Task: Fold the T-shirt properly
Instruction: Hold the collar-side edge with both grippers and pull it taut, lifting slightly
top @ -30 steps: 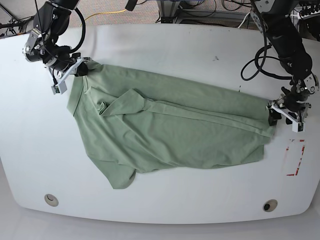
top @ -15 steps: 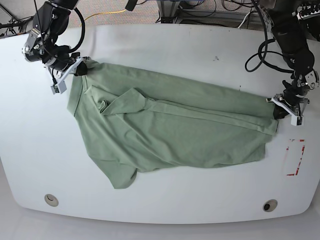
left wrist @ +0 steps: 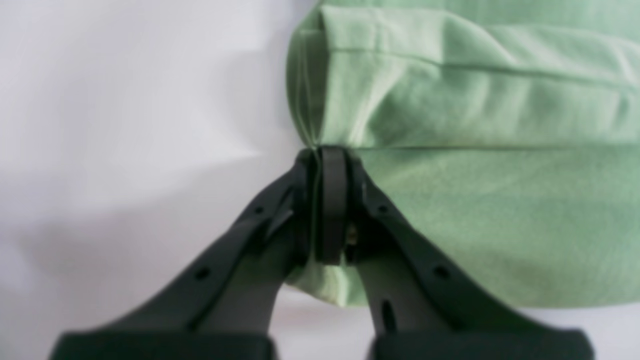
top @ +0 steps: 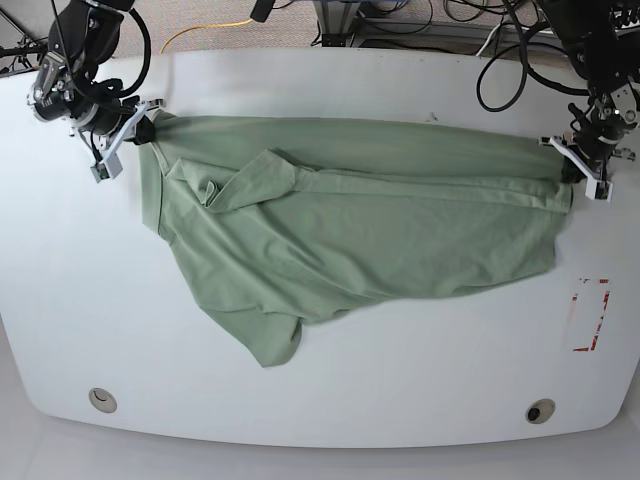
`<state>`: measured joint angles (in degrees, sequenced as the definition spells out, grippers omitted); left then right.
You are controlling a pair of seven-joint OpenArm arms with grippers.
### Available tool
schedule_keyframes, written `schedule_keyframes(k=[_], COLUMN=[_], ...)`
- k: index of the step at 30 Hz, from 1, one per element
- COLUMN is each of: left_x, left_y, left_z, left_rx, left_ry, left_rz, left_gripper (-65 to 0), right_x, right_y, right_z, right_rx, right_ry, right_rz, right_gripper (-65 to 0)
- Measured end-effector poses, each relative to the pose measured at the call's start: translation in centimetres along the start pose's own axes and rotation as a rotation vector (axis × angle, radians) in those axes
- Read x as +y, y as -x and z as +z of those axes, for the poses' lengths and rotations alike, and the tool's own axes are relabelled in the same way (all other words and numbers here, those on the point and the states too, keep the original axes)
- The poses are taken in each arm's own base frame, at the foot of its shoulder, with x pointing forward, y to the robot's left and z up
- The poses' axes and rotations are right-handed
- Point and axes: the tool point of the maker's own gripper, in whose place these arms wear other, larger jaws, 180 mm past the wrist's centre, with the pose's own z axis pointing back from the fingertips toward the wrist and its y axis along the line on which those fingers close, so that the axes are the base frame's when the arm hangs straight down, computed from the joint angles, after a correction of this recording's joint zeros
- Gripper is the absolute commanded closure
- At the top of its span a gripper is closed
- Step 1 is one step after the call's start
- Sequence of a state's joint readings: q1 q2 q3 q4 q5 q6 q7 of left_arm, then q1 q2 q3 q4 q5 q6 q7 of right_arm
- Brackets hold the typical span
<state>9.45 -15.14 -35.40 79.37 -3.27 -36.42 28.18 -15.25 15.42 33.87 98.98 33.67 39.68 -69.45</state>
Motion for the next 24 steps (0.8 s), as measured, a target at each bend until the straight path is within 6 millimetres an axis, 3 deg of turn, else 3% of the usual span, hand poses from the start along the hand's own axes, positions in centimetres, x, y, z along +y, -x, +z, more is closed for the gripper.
schedule_keyframes(k=[4,12,24], left_x=[-0.9,-1.1,-1.5], left_y=[2.4,5.2,6.6], left_z=[2.5,5.2,6.7], left_rx=[0.06,0.146,0.2], left_ry=[0.019,-0.014,-0.012], left_rz=[-0.047,-0.073,-0.127], left_gripper=[-0.8,-1.1,-2.4], right_x=[0.3,1.1,1.4], right_y=[0.9,3.5,6.1], right_z=[1.1,2.0,2.3], right_rx=[0.021,0.076,0.148], right_ry=[0.025,0.024,0.018], right_rz=[0.041,0.054,0.041], right_gripper=[0.0,0.0,-1.4])
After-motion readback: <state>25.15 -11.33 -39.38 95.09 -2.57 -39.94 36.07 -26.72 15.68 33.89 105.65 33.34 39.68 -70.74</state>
